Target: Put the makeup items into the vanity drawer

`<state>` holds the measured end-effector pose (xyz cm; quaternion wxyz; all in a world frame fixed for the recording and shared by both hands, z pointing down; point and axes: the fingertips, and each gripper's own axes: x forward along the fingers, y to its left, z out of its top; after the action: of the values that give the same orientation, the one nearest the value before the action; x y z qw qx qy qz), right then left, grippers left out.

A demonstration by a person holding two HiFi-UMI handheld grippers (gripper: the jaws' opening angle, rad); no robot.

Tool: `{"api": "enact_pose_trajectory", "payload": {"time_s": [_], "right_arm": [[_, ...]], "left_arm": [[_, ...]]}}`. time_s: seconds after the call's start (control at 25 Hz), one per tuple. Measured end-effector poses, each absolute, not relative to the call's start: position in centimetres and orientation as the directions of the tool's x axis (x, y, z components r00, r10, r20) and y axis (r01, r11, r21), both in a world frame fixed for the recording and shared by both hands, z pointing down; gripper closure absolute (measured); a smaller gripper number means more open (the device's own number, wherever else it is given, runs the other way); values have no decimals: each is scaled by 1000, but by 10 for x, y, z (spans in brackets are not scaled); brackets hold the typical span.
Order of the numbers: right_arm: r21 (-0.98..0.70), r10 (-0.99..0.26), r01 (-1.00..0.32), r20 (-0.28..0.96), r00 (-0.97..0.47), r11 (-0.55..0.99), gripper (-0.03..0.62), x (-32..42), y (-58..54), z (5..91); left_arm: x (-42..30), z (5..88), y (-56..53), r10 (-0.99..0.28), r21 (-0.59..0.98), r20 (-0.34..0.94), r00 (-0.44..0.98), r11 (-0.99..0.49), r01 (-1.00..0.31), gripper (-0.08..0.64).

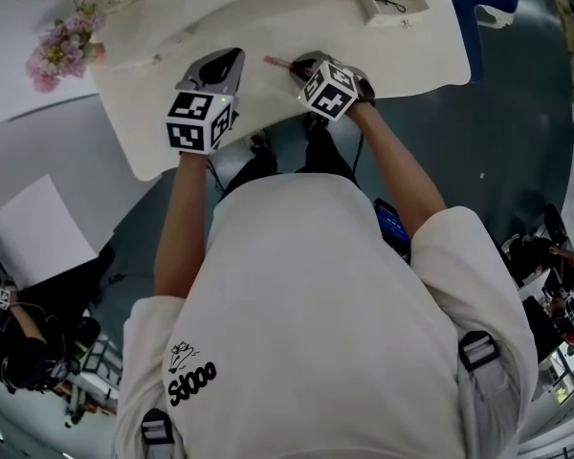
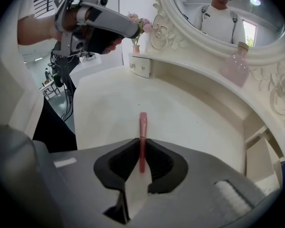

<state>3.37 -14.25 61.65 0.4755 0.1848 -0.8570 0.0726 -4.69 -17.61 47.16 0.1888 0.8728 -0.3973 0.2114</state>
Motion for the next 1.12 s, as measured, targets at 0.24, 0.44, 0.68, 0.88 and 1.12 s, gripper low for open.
{"api": "enact_pose_trajectory", "payload": {"time_s": [0.24,0.44,0.68,0.88,1.12], "right_arm": [[60,-308,-452,809,-500,890,548,65,-158,589],[146,-460,-562,753,-470,814,548,126,-208,546],[234,-555,-616,728,-402,752,546,204,-263,513],[210,-483,-572,789,-380,793,546,242,-285,524],[184,-336,-400,873,-353,898,545,258,-293,547]], "left_arm": [[-31,468,-179,-614,162,513,600,-617,-770,541],[-12,469,-192,-613,166,501,611,-625,-763,541],[31,468,-209,-605,169,486,630,-643,-747,541],[55,470,-224,-626,179,483,613,-615,-768,541],[74,477,-234,-646,188,495,580,-573,-798,541]]}}
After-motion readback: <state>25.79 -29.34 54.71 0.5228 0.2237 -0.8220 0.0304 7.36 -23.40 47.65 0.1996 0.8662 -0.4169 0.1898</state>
